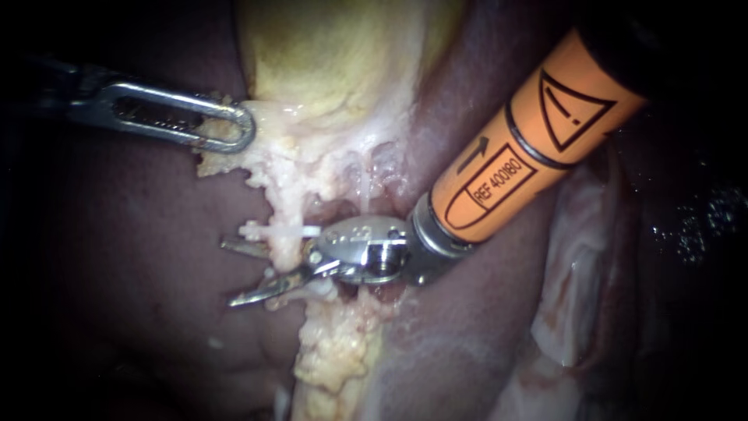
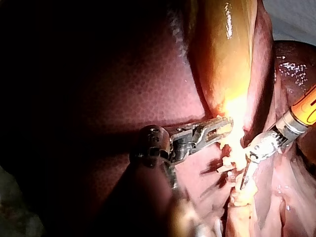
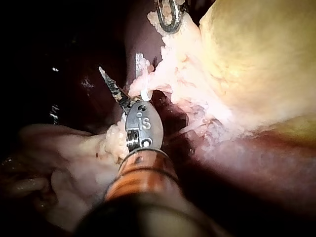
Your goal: Go to the cutting position left tube
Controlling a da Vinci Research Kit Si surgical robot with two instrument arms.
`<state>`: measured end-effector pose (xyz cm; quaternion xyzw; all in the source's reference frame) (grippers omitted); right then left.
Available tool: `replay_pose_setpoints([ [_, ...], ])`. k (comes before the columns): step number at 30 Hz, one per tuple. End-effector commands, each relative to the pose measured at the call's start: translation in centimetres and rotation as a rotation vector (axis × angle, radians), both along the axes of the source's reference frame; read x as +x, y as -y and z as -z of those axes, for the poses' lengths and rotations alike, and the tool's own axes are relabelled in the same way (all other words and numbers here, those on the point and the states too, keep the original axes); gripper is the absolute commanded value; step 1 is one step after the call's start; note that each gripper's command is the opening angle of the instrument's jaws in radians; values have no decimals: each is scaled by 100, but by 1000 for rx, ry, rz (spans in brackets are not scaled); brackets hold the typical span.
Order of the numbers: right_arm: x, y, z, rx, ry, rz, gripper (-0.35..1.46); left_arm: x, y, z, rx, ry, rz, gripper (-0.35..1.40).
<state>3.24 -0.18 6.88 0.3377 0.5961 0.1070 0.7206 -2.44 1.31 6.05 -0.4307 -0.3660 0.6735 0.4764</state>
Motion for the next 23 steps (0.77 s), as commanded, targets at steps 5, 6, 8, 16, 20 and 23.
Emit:
replay_pose_setpoints([
  [5, 2, 3, 22, 17, -23, -11, 141, 1, 0, 0, 0, 0, -1, -35],
  [6, 2, 3, 24, 19, -26, -12, 141, 1, 0, 0, 0, 1, -1, -35],
  [8, 2, 2, 27, 26, -27, -14, 141, 1, 0, 0, 0, 1, -1, -35],
  [16, 1, 1, 25, 26, -26, -14, 143, 1, 0, 0, 0, 0, -1, -35],
  [20, 1, 0, 24, 26, -26, -14, 143, 1, 0, 0, 0, 0, -1, -35],
  [23, 0, -1, 19, 25, -26, -15, 143, 1, 0, 0, 0, 0, -1, -35],
])
